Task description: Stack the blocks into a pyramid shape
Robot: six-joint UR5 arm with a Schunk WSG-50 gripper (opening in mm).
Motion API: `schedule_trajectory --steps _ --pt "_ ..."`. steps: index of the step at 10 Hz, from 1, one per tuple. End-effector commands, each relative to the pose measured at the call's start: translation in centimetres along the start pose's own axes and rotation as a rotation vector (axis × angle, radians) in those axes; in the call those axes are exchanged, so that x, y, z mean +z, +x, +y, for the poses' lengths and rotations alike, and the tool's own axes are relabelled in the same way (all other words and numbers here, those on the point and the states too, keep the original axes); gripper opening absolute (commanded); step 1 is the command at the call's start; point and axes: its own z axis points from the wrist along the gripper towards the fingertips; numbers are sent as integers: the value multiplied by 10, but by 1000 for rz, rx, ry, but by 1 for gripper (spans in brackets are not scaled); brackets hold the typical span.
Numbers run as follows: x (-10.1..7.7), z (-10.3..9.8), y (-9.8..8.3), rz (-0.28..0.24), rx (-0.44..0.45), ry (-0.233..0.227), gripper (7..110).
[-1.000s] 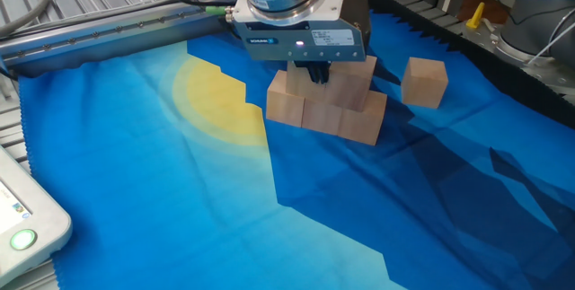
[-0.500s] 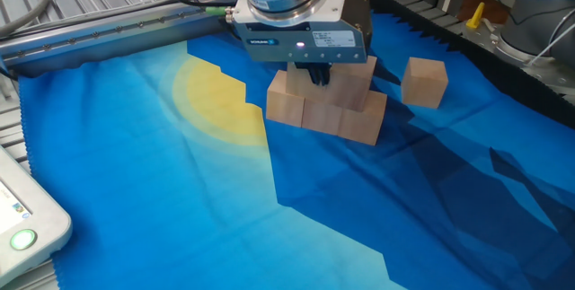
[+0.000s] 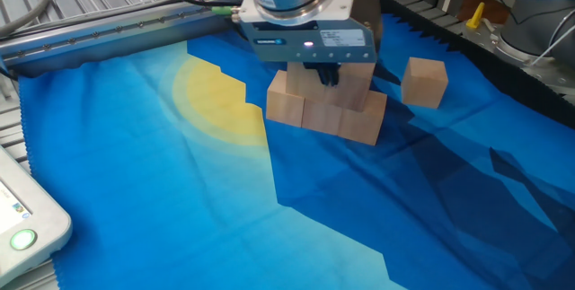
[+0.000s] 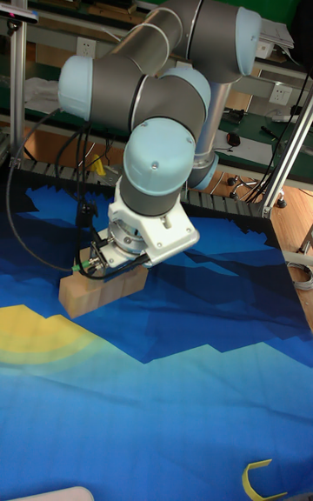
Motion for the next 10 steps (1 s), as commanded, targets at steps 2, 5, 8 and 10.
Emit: schedule_trajectory --steps 2,5,8,10 --pt "3 40 -3 -29 5 -64 7" --pt "15 43 -8 -38 13 -46 7" --pt "23 39 -15 -49 19 -32 7" --pt "34 33 -28 -65 37 -21 7"
